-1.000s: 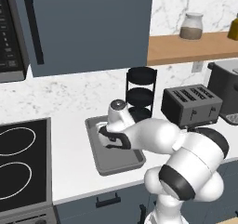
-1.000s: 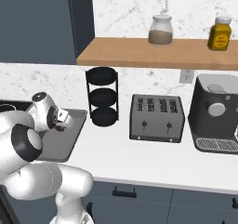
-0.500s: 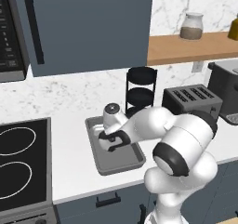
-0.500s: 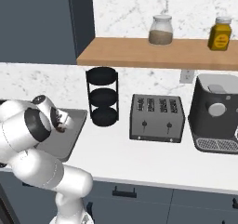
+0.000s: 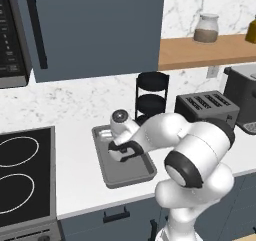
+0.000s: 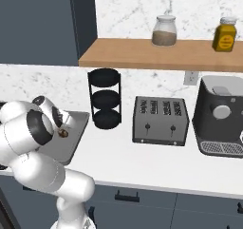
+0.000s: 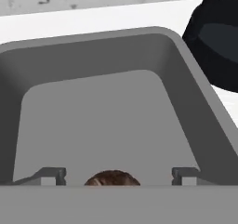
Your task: Place one mushroom and one fish in each tupperware on the nearby counter, to pack two identical lunches.
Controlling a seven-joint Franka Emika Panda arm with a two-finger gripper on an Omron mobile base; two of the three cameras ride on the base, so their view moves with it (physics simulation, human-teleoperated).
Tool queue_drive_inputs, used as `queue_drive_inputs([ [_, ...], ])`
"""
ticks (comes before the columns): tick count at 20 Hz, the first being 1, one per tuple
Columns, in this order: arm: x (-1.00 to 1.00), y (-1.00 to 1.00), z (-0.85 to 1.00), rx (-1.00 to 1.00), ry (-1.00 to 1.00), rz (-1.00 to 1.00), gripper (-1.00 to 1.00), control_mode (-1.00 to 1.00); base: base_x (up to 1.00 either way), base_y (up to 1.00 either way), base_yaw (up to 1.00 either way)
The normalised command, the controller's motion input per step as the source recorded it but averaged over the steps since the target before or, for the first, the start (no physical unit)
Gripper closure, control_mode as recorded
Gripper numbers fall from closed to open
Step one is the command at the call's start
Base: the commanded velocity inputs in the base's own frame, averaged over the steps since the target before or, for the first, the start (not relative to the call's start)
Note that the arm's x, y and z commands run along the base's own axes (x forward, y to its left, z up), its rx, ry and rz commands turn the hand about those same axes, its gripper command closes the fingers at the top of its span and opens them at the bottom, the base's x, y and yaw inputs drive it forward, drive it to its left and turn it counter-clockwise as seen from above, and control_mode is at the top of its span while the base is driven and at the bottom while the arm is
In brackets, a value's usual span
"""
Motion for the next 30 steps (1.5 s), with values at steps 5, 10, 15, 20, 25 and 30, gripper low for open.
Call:
queue_drive_inputs([
  [5,-0.22,0.01,0.72,0.00,0.00,-0.09,-1.00,-1.00,0.00,0.00,0.00],
  [10,-0.83,-0.43,0.95,0.06,0.00,-0.07,-1.00,-1.00,0.00,0.00,0.00],
  [15,-1.00,-0.73,0.64,0.09,-0.05,0.00,-1.00,-1.00,0.00,0.00,0.00],
  [20,-1.00,-0.89,0.40,0.08,-0.14,0.01,-1.00,-1.00,0.00,0.00,0.00],
  [25,-1.00,-0.66,0.33,0.05,-0.15,0.00,-1.00,-1.00,0.00,0.00,0.00],
  [30,-0.92,-0.07,0.56,0.00,-0.06,0.01,-1.00,-1.00,0.00,0.00,0.00],
])
